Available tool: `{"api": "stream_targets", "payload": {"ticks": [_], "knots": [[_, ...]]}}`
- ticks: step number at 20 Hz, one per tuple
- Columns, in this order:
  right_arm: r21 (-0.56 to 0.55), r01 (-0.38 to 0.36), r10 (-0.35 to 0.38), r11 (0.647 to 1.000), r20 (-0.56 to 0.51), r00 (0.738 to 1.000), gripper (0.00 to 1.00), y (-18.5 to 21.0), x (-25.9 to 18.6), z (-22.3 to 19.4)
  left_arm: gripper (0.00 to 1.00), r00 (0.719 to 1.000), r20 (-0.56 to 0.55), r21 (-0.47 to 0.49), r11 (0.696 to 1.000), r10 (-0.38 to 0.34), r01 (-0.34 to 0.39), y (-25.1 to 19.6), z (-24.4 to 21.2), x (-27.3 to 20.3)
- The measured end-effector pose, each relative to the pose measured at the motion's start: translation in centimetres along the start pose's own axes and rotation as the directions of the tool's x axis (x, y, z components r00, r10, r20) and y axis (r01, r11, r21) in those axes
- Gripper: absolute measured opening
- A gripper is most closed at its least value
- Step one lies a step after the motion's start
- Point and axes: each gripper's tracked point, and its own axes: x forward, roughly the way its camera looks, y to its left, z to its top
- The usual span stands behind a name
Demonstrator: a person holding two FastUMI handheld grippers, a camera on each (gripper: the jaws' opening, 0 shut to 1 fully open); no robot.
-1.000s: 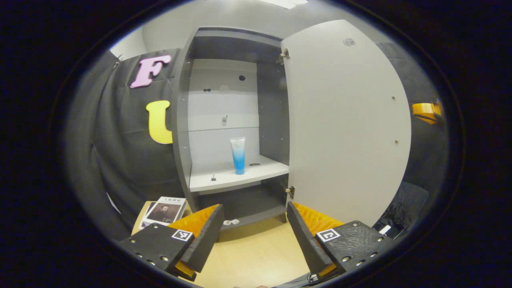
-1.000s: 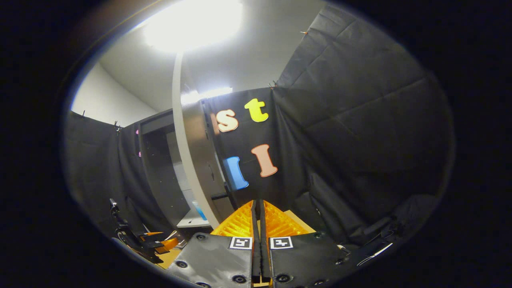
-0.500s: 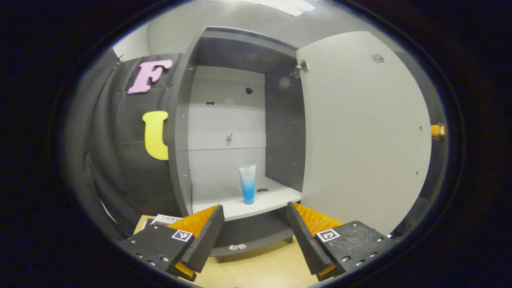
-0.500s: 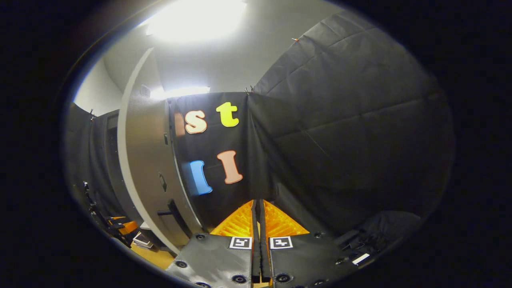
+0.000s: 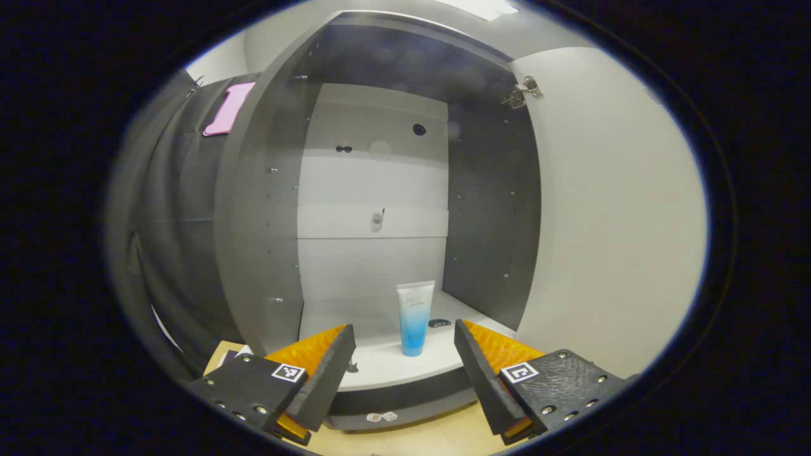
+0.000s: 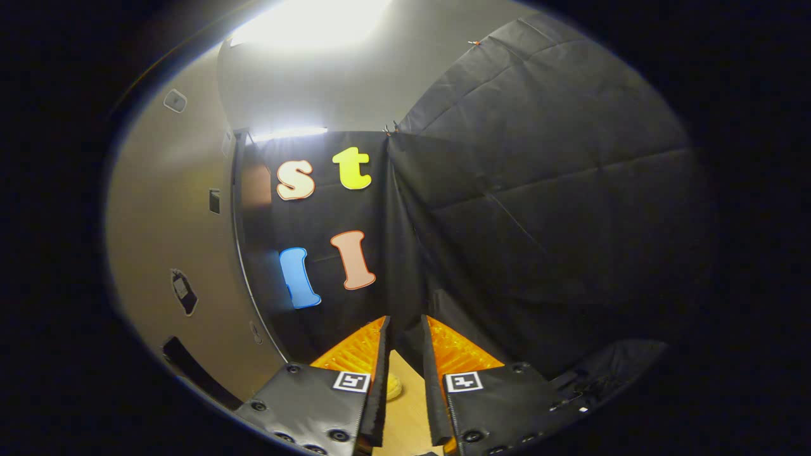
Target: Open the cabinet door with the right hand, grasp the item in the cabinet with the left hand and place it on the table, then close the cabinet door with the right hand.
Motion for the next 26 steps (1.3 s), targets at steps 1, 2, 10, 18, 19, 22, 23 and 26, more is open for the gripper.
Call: {"api": "stream_targets", "payload": {"ticks": [1, 2, 10, 18, 19, 22, 23, 26], "knots": [[0.013, 0.006, -0.006, 1.000, -0.006, 1.000, 0.33, -0.2, 0.8, -0.1, 0.96, 1.000, 0.000, -0.002, 1.000, 0.011, -0.011, -0.2, 0.0, 1.0], [0.019, 0.002, -0.002, 1.000, -0.001, 1.000, 0.38, -0.3, 1.8, 0.1, 0.96, 1.000, -0.005, -0.007, 1.000, 0.020, -0.020, -0.5, -0.2, 2.1], [-0.009, 0.055, -0.055, 0.998, 0.004, 0.998, 0.96, -2.6, 6.4, -0.2, 0.96, 0.997, -0.030, -0.060, 0.995, 0.072, -0.074, -1.3, -1.8, 8.4], [-0.007, 0.098, -0.098, 0.995, -0.057, 0.994, 0.96, -5.1, 8.6, -2.2, 0.76, 0.983, -0.067, -0.065, 0.983, 0.170, -0.174, 0.0, -3.7, 12.0], [-0.009, 0.098, -0.098, 0.995, -0.061, 0.993, 0.96, -5.3, 8.9, -2.3, 0.76, 0.982, -0.073, -0.072, 0.981, 0.175, -0.180, 0.1, -3.9, 12.1], [-0.011, 0.104, -0.105, 0.994, -0.073, 0.992, 0.96, -5.8, 9.9, -2.6, 0.67, 0.981, -0.069, -0.098, 0.978, 0.179, -0.186, -0.3, -4.0, 12.1], [-0.003, 0.095, -0.095, 0.996, -0.074, 0.993, 0.96, -5.8, 10.2, -2.5, 0.67, 0.979, -0.066, -0.095, 0.975, 0.194, -0.199, -0.1, -3.9, 11.9], [0.017, 0.066, -0.065, 0.998, -0.078, 0.995, 0.96, -5.3, 11.0, -2.6, 0.53, 0.978, -0.062, -0.095, 0.974, 0.201, -0.207, 0.3, -3.8, 11.7]]}}
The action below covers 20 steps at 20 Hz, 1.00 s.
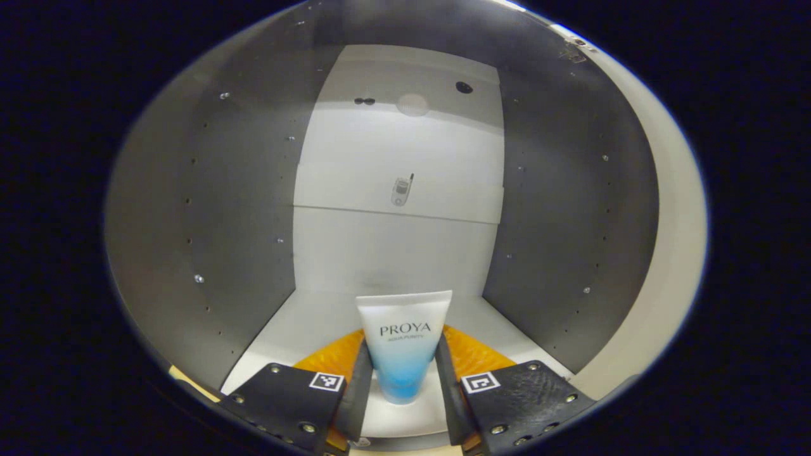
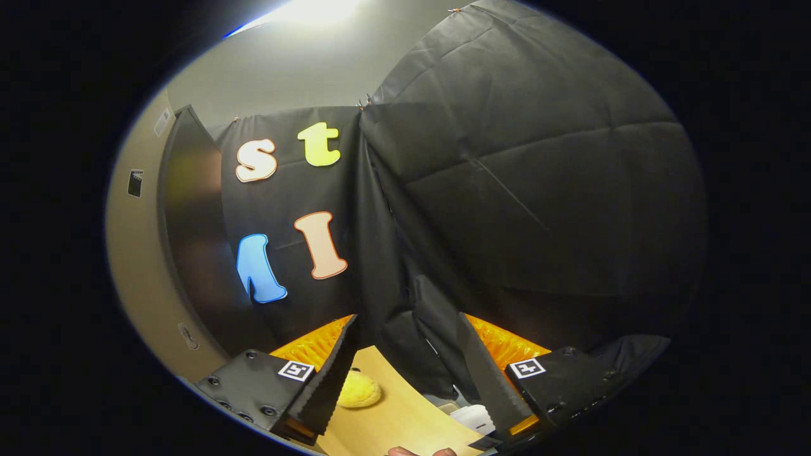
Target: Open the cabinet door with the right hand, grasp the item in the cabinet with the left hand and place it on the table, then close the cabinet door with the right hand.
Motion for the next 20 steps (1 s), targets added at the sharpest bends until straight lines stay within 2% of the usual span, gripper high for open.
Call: {"api": "stream_targets", "payload": {"ticks": [1, 5, 9, 15, 16, 17, 20], "knots": [[0.002, -0.006, 0.006, 1.000, 0.001, 1.000, 0.96, 0.2, 0.1, 0.0, 0.55, 1.000, -0.001, -0.002, 1.000, -0.008, 0.008, -0.1, 0.0, -0.1], [-0.007, -0.018, 0.018, 1.000, -0.002, 1.000, 0.96, 0.8, -0.4, -0.3, 0.53, 0.999, 0.026, 0.039, 0.999, -0.029, 0.028, 0.2, 1.0, -1.7], [0.010, -0.035, 0.035, 0.999, 0.011, 0.999, 0.96, 1.9, -2.1, 0.3, 0.53, 0.996, 0.063, 0.042, 0.997, -0.066, 0.064, 1.6, 2.5, -6.6], [-0.009, -0.017, 0.017, 1.000, 0.049, 0.999, 0.96, 2.1, -5.1, 1.7, 0.50, 0.995, 0.083, 0.023, 0.998, -0.055, 0.054, 7.1, 2.1, -14.5], [-0.007, -0.016, 0.017, 1.000, 0.054, 0.998, 0.96, 2.3, -5.4, 1.9, 0.47, 0.995, 0.086, 0.013, 0.999, -0.044, 0.043, 8.5, 1.7, -15.6], [-0.008, -0.017, 0.017, 1.000, 0.058, 0.998, 1.00, 2.4, -5.9, 2.1, 0.47, 0.995, 0.089, 0.010, 0.999, -0.032, 0.031, 9.9, 1.2, -16.6], [-0.031, -0.018, 0.020, 0.999, 0.062, 0.998, 1.00, 3.0, -6.9, 2.0, 0.52, 0.997, 0.078, 0.025, 1.000, 0.014, -0.016, 14.3, -0.9, -20.6]]}}
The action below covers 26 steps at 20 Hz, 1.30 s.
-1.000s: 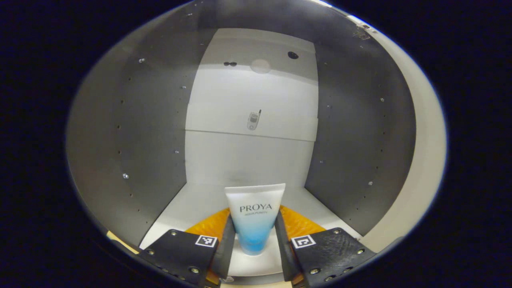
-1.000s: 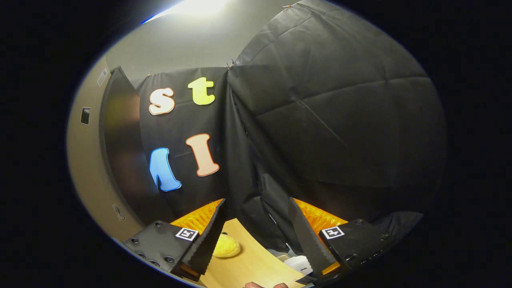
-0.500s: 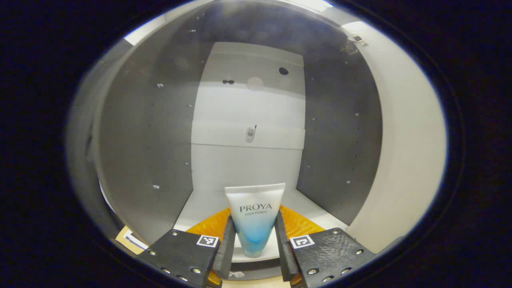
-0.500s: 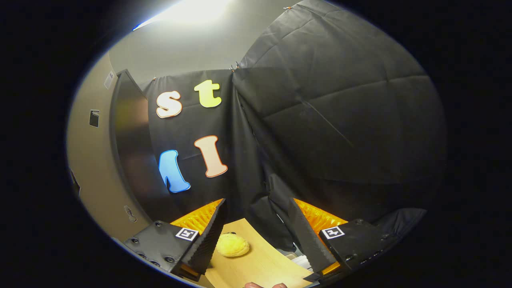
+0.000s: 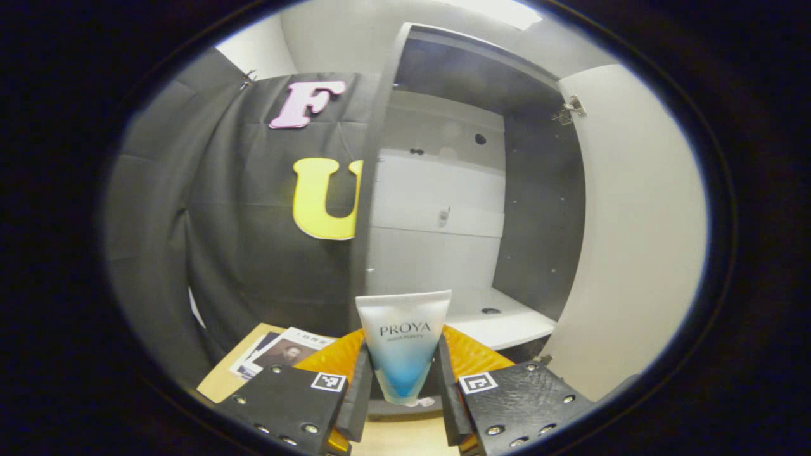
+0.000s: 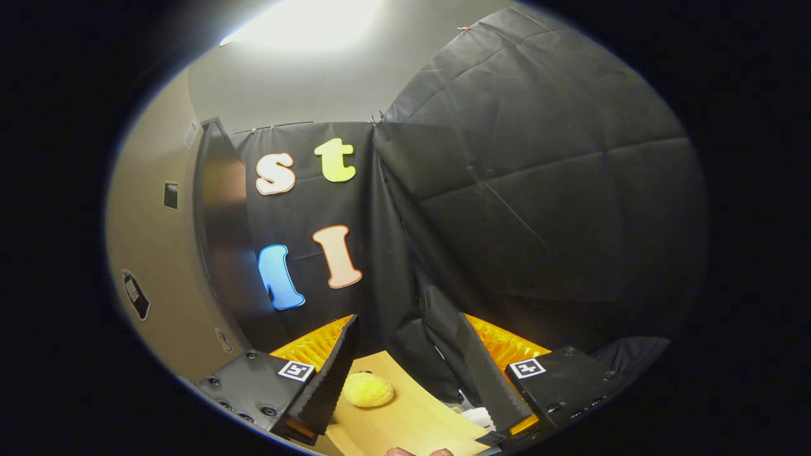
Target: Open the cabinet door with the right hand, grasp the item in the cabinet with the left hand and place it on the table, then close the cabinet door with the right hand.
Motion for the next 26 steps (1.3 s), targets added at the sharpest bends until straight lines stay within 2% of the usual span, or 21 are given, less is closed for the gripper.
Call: {"api": "stream_targets", "payload": {"ticks": [2, 3, 4, 5, 6, 7, 9, 10, 15, 16, 17, 18, 19, 20, 26], "knots": [[-0.023, -0.002, 0.002, 1.000, 0.005, 1.000, 0.89, 0.3, -0.6, 0.0, 0.53, 1.000, -0.007, 0.018, 0.999, 0.030, -0.030, 2.6, -1.6, -2.3], [-0.033, -0.005, 0.006, 0.999, 0.005, 1.000, 0.96, 0.5, -0.8, -0.2, 0.53, 0.999, -0.014, 0.031, 0.998, 0.051, -0.051, 3.9, -2.6, -3.5], [-0.041, -0.009, 0.009, 0.999, -0.001, 1.000, 0.96, 0.7, -1.1, -0.6, 0.53, 0.997, -0.023, 0.050, 0.996, 0.073, -0.072, 5.1, -3.8, -4.6], [-0.044, -0.013, 0.013, 0.999, -0.008, 1.000, 0.89, 0.9, -1.3, -0.9, 0.53, 0.996, -0.023, 0.062, 0.995, 0.084, -0.083, 6.1, -4.8, -5.7], [-0.039, -0.017, 0.016, 0.999, -0.015, 1.000, 0.89, 0.9, -1.5, -1.2, 0.50, 0.996, -0.022, 0.066, 0.994, 0.092, -0.090, 6.7, -5.9, -6.7], [-0.029, -0.022, 0.021, 0.999, -0.020, 1.000, 0.96, 1.1, -1.7, -1.5, 0.53, 0.995, -0.023, 0.063, 0.993, 0.097, -0.096, 7.3, -7.0, -7.6], [-0.012, -0.027, 0.027, 1.000, -0.023, 0.999, 0.96, 1.3, -2.0, -1.8, 0.50, 0.993, -0.028, 0.066, 0.992, 0.111, -0.109, 8.5, -9.7, -9.2], [-0.004, -0.033, 0.032, 0.999, -0.024, 0.999, 0.96, 1.3, -2.0, -2.1, 0.53, 0.993, -0.029, 0.074, 0.991, 0.114, -0.112, 9.0, -11.1, -9.9], [0.037, -0.058, 0.059, 0.998, -0.020, 0.998, 0.96, 2.3, -3.3, -2.9, 0.52, 0.996, -0.030, 0.049, 0.996, 0.082, -0.081, 9.7, -18.8, -11.7], [0.033, -0.047, 0.047, 0.998, 0.006, 0.999, 0.96, 2.1, -3.6, -2.3, 0.50, 0.996, -0.032, 0.031, 0.996, 0.085, -0.084, 9.8, -20.6, -11.9], [0.021, -0.031, 0.031, 0.999, 0.025, 0.999, 1.00, 1.7, -3.8, -2.1, 0.49, 0.995, -0.049, 0.017, 0.996, 0.090, -0.089, 9.9, -22.5, -12.1], [0.003, -0.014, 0.014, 1.000, 0.037, 0.999, 0.95, 1.4, -4.2, -2.3, 0.48, 0.993, -0.067, 0.014, 0.995, 0.096, -0.096, 9.8, -24.6, -12.3], [-0.015, -0.004, 0.005, 1.000, 0.044, 0.999, 0.96, 1.1, -4.4, -2.4, 0.47, 0.992, -0.072, 0.020, 0.995, 0.102, -0.101, 9.7, -26.1, -12.4], [-0.027, 0.009, -0.008, 1.000, 0.045, 0.999, 0.96, 0.8, -4.5, -2.6, 0.53, 0.992, -0.077, 0.028, 0.994, 0.105, -0.103, 9.5, -27.4, -12.5], [-0.065, 0.103, -0.105, 0.993, -0.032, 0.994, 0.96, -1.0, -4.2, -4.7, 0.53, 0.991, -0.095, 0.062, 0.995, 0.089, -0.083, 7.8, -32.7, -12.1]]}}
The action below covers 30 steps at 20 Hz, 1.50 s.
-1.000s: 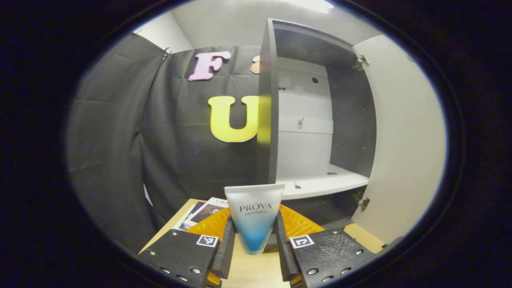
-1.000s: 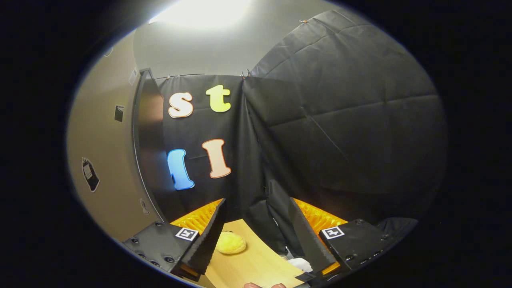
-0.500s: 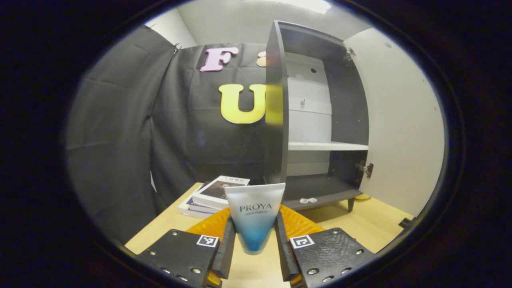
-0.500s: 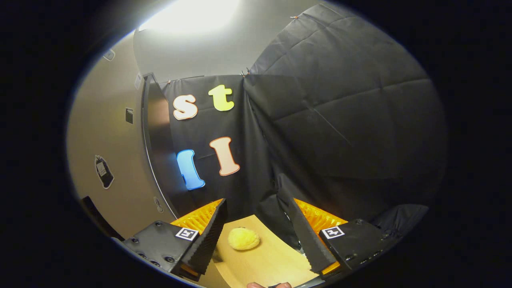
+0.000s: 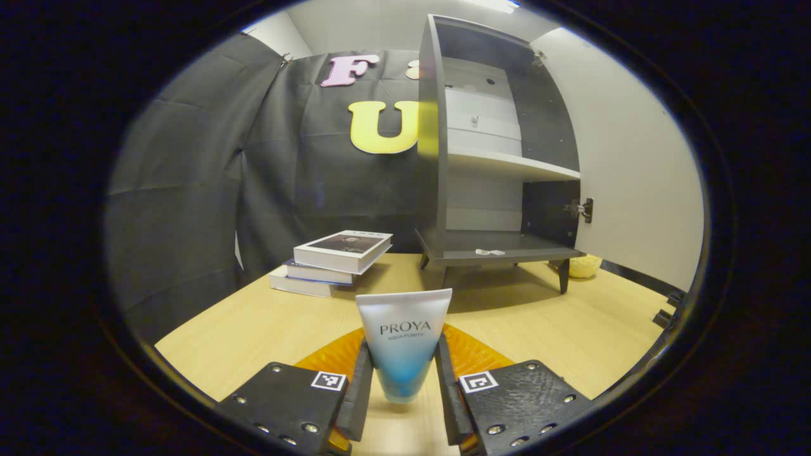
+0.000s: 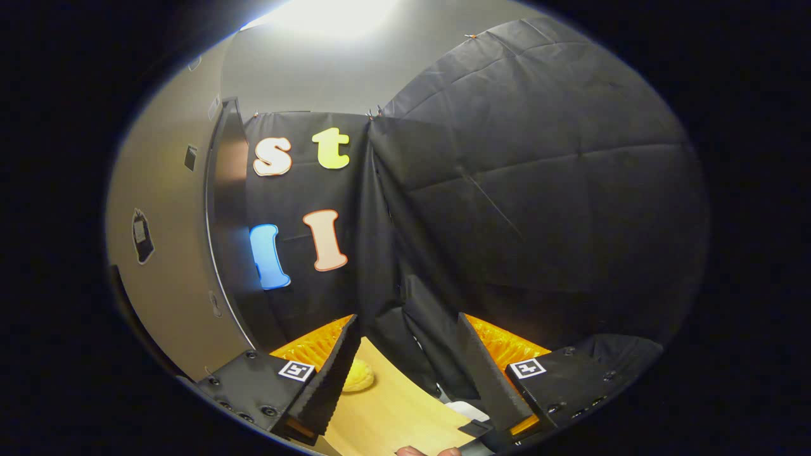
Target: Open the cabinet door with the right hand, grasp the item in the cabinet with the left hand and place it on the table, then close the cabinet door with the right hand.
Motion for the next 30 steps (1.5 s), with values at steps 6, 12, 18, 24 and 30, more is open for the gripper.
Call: {"api": "stream_targets", "payload": {"ticks": [6, 12, 18, 24, 30], "knots": [[0.028, 0.074, -0.071, 0.997, -0.103, 0.992, 0.96, -1.5, 0.4, -2.6, 0.48, 1.000, -0.012, -0.050, 0.999, -0.019, 0.018, 0.0, -3.0, -0.3], [0.022, 0.072, -0.068, 0.997, -0.143, 0.987, 0.96, -0.9, 0.5, -4.6, 0.52, 0.999, -0.029, 0.003, 0.999, -0.045, 0.045, -1.0, -4.1, -0.7], [-0.037, 0.097, -0.101, 0.995, -0.119, 0.988, 0.96, -3.2, 1.3, -6.1, 0.68, 0.997, -0.060, 0.073, 0.996, -0.056, 0.060, -1.5, -3.1, -1.9], [-0.014, 0.081, -0.082, 0.997, -0.146, 0.986, 0.96, -5.7, 2.1, -9.0, 0.95, 0.997, -0.045, 0.100, 0.994, 0.055, -0.051, -0.1, 2.4, -5.6], [0.051, -0.017, 0.023, 0.999, -0.123, 0.992, 0.96, -5.6, 3.6, -8.0, 0.97, 0.984, -0.041, 0.068, 0.983, 0.173, -0.170, -1.5, 12.4, -11.3]]}}
